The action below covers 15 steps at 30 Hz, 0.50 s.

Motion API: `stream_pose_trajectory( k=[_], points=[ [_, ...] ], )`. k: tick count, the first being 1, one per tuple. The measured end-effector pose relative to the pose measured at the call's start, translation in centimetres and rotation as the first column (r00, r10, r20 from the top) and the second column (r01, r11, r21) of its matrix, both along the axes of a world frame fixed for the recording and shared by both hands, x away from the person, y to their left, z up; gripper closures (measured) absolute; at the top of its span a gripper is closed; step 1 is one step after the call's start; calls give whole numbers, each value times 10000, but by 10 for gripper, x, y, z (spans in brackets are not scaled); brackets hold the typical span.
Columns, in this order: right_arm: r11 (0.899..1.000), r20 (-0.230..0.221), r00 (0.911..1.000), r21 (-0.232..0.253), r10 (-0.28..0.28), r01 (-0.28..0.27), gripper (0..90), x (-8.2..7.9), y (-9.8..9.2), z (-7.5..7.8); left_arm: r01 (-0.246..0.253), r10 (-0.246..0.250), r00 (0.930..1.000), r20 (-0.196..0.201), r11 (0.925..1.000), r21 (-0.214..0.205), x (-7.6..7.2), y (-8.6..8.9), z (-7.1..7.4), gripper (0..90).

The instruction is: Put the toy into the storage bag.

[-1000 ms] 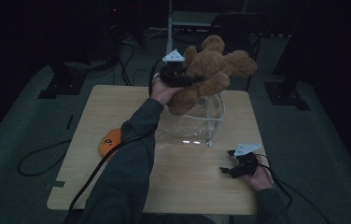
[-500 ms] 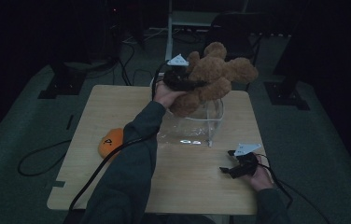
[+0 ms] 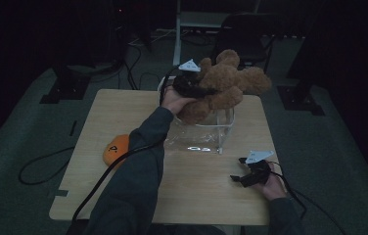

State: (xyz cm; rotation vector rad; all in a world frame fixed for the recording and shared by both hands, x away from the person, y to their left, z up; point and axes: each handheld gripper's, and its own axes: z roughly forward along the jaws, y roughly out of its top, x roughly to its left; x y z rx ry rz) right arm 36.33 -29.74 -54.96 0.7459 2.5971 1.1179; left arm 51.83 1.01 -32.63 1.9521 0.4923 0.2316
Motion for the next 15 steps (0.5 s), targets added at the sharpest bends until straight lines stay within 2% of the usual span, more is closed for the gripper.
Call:
stream_pose_trajectory(
  k=[8,15],
  points=[
    [10000,2,10000,0,0,0,126,0,0,0,98,-96,9999,-80,9995,309,-1,-4,-3,470],
    [10000,0,10000,-1,-2,2,126,0,0,0,291,-275,9990,-346,9986,453,0,-6,-5,446]
  ],
)
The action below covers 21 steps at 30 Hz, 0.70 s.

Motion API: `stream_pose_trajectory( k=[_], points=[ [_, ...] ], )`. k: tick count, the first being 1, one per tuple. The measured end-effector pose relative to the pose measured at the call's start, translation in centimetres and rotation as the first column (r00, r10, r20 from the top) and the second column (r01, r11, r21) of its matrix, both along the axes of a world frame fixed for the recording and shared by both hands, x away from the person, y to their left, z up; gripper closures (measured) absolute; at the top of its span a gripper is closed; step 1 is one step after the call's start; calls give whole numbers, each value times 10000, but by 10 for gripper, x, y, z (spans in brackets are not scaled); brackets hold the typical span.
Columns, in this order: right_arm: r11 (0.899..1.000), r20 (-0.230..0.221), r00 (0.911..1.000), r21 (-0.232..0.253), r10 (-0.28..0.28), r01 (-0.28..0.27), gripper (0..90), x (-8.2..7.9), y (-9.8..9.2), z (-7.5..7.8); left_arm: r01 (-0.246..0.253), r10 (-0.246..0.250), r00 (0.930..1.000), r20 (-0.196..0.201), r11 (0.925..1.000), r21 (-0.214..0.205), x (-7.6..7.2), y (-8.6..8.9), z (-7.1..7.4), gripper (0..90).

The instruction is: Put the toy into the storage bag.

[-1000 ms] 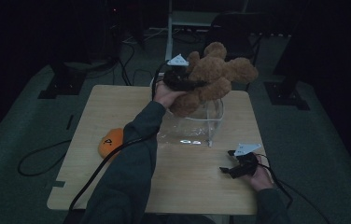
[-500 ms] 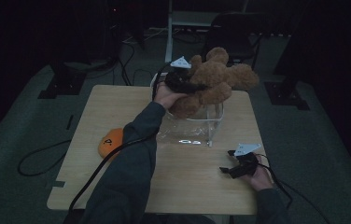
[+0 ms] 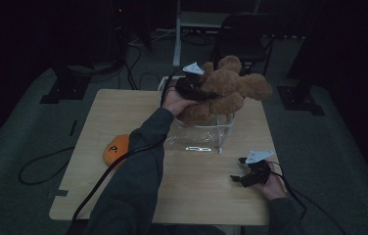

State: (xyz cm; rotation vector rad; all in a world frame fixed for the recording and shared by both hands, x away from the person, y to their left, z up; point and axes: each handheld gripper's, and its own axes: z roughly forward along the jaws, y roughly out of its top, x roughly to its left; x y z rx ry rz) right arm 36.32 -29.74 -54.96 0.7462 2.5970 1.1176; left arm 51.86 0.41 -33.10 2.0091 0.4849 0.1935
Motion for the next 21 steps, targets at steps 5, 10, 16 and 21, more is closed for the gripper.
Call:
stream_pose_trajectory(
  k=[5,10,16,21],
  points=[
    [10000,3,10000,2,0,0,126,0,0,0,61,-60,9999,-148,10000,25,1,0,-1,430],
    [10000,1,10000,2,-1,1,126,0,0,0,202,-198,9993,-312,9997,108,1,-2,-2,408],
    [10000,5,10000,0,2,-2,126,0,0,0,307,-296,9984,-487,9993,230,1,-4,-3,386],
    [10000,2,10000,0,-1,1,126,0,0,0,428,-412,9978,-528,9986,295,1,-5,-4,374]
  ],
)
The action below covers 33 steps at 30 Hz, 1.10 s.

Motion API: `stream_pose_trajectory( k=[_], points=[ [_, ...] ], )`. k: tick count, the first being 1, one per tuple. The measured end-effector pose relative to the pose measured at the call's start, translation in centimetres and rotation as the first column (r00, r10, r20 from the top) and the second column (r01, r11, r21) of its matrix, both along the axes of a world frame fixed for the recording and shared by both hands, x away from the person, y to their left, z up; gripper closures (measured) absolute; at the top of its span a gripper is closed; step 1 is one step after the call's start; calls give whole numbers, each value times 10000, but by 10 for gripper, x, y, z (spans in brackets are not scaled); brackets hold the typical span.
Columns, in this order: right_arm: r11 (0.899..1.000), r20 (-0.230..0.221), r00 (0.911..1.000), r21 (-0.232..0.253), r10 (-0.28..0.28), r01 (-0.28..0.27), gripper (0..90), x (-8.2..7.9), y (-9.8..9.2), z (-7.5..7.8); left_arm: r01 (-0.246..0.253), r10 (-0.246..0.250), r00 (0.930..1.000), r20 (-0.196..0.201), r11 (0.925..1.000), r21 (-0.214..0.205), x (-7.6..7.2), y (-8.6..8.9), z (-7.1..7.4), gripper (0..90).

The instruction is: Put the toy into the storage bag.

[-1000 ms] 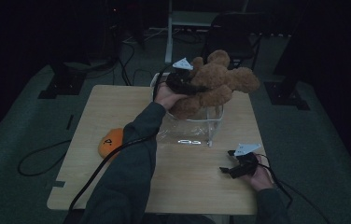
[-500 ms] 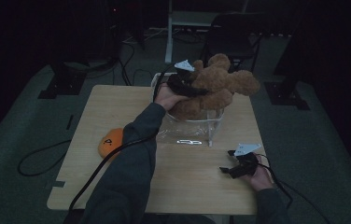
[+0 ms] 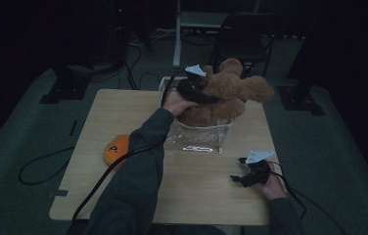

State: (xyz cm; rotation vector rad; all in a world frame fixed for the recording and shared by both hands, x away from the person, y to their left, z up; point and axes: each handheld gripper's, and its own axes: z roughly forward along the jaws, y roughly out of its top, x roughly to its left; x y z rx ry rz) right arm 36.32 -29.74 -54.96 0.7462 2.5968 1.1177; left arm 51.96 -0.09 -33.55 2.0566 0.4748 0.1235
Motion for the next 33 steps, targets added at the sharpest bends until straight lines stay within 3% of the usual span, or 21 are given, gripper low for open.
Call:
stream_pose_trajectory(
  k=[12,20,33],
  points=[
    [10000,1,10000,-1,2,-2,126,0,0,0,213,-210,9997,-95,9992,326,-1,-3,-3,374],
    [10000,5,10000,-2,3,-3,126,0,0,0,359,-379,9991,197,9952,915,-6,-10,-6,374],
    [10000,17,10000,-12,8,-8,126,0,0,0,241,-281,9989,369,9942,1050,-7,-13,-6,344]
  ],
)
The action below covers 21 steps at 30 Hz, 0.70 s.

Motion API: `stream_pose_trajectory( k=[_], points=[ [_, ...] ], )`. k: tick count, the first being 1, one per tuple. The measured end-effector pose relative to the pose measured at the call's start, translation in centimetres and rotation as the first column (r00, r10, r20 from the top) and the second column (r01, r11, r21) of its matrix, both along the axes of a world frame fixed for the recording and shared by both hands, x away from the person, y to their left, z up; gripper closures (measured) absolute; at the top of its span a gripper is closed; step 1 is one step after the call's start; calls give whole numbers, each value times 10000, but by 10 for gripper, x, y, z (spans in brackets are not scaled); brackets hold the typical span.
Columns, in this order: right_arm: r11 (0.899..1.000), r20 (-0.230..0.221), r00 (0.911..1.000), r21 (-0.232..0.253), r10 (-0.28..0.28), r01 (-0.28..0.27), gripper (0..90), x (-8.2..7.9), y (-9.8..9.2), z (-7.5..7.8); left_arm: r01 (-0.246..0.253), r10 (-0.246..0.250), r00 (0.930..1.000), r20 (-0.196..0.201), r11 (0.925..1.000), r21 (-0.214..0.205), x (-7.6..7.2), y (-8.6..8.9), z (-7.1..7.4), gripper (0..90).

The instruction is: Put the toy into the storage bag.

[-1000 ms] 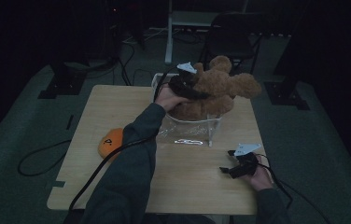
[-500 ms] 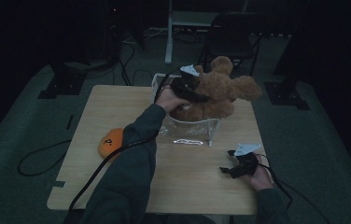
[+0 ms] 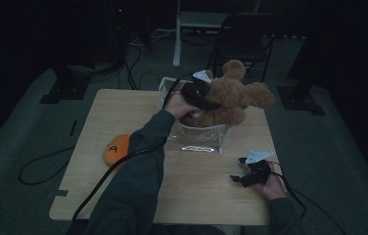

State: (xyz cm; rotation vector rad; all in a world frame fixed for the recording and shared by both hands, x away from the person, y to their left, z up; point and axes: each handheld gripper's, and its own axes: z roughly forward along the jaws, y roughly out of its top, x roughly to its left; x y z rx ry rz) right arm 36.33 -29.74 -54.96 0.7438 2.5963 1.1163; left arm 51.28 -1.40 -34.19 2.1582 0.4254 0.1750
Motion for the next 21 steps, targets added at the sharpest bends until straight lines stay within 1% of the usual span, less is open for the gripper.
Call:
stream_pose_trajectory(
  k=[4,7,13,14,17,18,21],
  points=[
    [10000,-9,10000,-1,-7,7,126,0,0,0,-46,46,10000,-19,10000,-66,0,0,0,328],
    [10000,-2,10000,0,0,0,126,0,0,0,-56,56,10000,39,9999,-90,0,0,1,321],
    [10000,-10,10000,3,-8,8,126,0,0,0,-103,105,9999,46,9991,-416,0,2,3,312],
    [10000,-12,10000,4,-8,8,126,0,0,0,-115,114,9999,-15,9989,-446,0,2,3,308],
    [10000,-6,10000,4,-1,1,126,0,0,0,-107,105,9999,-72,9993,-357,0,1,3,298],
    [10000,-7,10000,6,-2,2,126,0,0,0,-116,114,9999,-38,9994,-341,-1,1,3,295],
    [10000,-25,10000,6,-16,16,126,0,0,0,-138,150,9996,258,9989,-438,-4,0,5,283]
  ],
)
